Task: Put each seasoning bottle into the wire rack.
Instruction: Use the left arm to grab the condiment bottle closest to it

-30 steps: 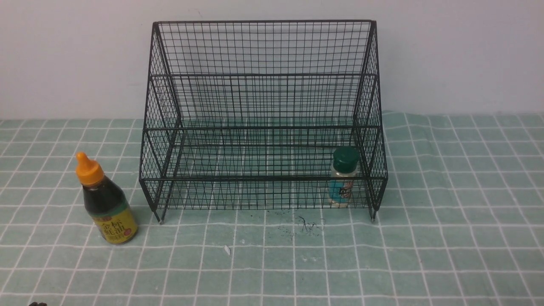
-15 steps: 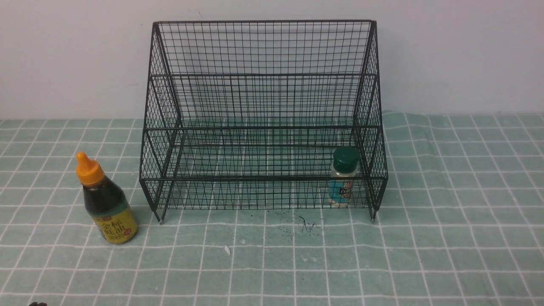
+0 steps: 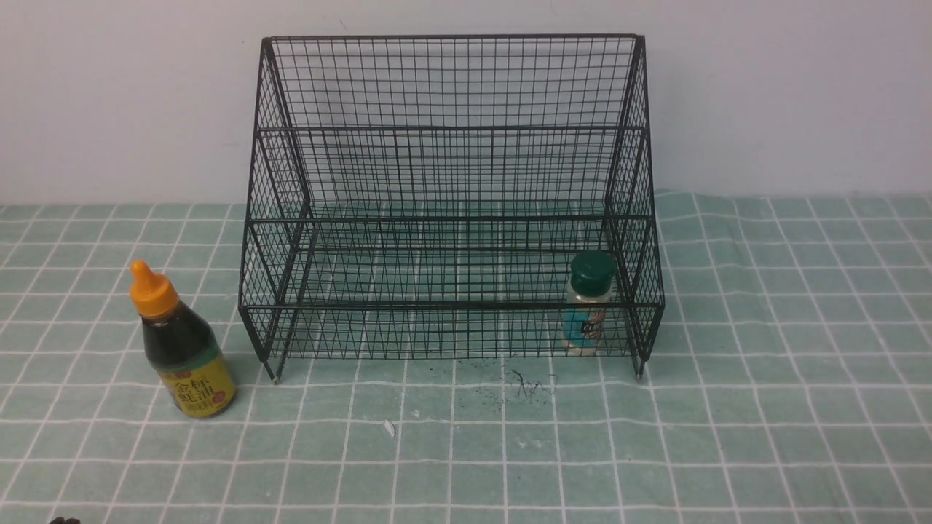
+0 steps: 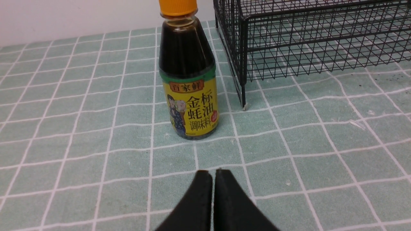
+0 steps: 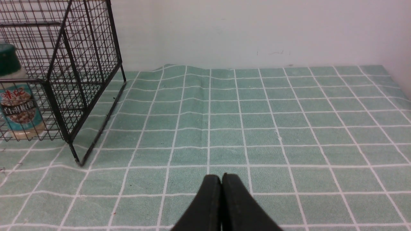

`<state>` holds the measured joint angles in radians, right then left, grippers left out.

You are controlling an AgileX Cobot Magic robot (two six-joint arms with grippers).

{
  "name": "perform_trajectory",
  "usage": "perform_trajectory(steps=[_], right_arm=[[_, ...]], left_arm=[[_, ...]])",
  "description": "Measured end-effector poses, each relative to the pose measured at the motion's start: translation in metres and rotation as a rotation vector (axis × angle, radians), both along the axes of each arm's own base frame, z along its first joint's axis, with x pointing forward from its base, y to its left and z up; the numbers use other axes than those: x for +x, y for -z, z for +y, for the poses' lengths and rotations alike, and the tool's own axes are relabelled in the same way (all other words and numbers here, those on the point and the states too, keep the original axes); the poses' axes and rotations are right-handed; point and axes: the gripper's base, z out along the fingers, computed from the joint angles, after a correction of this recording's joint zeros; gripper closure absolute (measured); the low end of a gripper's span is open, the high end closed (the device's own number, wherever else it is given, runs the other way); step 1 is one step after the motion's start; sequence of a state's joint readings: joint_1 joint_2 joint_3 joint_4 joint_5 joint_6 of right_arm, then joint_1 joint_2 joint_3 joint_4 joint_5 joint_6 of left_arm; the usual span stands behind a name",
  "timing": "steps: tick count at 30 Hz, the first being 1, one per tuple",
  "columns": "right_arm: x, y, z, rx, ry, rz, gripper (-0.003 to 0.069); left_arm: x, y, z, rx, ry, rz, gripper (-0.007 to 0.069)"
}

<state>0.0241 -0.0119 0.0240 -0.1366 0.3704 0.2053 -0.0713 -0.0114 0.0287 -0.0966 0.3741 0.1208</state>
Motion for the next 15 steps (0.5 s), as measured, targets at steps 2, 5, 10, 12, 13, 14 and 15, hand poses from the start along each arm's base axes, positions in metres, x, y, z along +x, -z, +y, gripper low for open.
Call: perform_trajectory(steps=[2, 5, 10, 12, 13, 14, 15], right_arm=[[0.000, 0.000, 0.000, 0.000, 0.000, 0.000, 0.0673], [0.000, 0.000, 0.000, 0.000, 0.000, 0.000, 0.0673], [0.000, 0.000, 0.000, 0.000, 0.000, 0.000, 0.0673], [0.000, 0.000, 0.000, 0.000, 0.000, 0.000, 0.0673], [0.000, 0.000, 0.000, 0.000, 0.000, 0.000, 0.0673], [0.000, 0.000, 0.000, -0.001, 0.000, 0.000, 0.0673], [0.000, 0.000, 0.000, -0.001, 0.000, 0.000, 0.0673]], left_arm=[[0.000, -0.001, 0.000, -0.008, -0.001, -0.008, 0.0631], [0.001, -0.005, -0.002, -0.126, -0.011, -0.039, 0.0631], [0.004, -0.021, -0.002, -0.329, -0.044, -0.193, 0.0631], [0.004, -0.026, 0.000, -0.355, -0.056, -0.247, 0.0631], [0.004, -0.033, 0.003, -0.402, -0.078, -0.328, 0.0631], [0.004, -0.039, 0.005, -0.437, -0.097, -0.397, 0.0631], [0.002, -0.047, 0.009, -0.476, -0.117, -0.480, 0.0631]])
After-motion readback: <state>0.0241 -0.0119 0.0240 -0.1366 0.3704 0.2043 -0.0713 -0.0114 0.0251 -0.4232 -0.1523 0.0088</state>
